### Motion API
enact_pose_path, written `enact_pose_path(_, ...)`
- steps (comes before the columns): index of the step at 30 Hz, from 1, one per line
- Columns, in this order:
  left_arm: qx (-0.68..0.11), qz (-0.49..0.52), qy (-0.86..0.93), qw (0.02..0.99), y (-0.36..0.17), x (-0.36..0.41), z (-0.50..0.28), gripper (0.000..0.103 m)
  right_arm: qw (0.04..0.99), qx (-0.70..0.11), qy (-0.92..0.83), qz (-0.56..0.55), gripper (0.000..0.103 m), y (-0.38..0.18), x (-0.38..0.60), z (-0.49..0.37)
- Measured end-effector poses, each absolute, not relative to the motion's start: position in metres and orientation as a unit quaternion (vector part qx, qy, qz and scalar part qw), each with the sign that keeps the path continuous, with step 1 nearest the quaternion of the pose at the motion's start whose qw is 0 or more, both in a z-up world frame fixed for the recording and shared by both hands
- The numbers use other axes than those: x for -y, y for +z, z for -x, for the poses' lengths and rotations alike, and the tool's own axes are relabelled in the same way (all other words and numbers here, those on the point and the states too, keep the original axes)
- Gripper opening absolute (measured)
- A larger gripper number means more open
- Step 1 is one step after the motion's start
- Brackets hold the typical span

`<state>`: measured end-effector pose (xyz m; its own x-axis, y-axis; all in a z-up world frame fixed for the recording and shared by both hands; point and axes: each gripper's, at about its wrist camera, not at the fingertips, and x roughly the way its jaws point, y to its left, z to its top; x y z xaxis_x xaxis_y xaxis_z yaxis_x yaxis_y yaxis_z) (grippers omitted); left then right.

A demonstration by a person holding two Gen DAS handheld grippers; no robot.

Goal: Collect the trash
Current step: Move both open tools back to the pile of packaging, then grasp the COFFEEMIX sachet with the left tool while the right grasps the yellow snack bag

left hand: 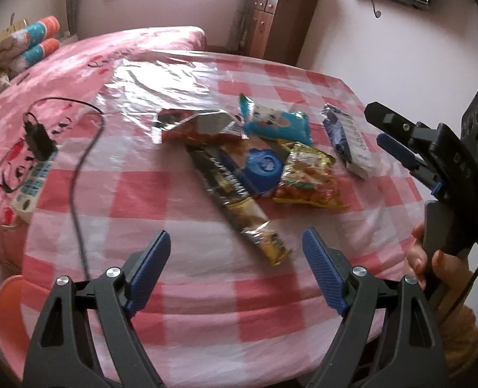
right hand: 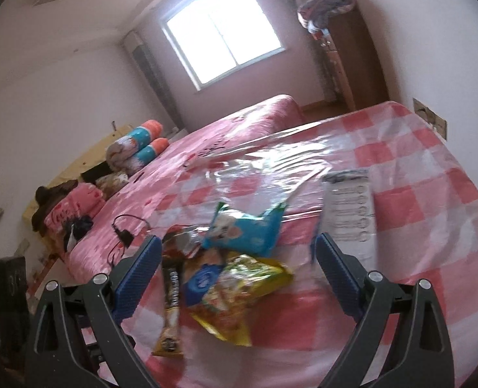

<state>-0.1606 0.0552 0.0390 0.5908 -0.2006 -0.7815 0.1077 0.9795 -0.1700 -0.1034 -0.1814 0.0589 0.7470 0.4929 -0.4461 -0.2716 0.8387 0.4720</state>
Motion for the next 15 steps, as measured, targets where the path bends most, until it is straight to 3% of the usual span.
enact_pose_path(15, -0.468, 0.075, -0.033, 0.880, 0.021, -0.047, 0.113, 0.081, 0.877, -0.366, 0.242, -0.196, 0.094, 0.035, 0.184, 0.085)
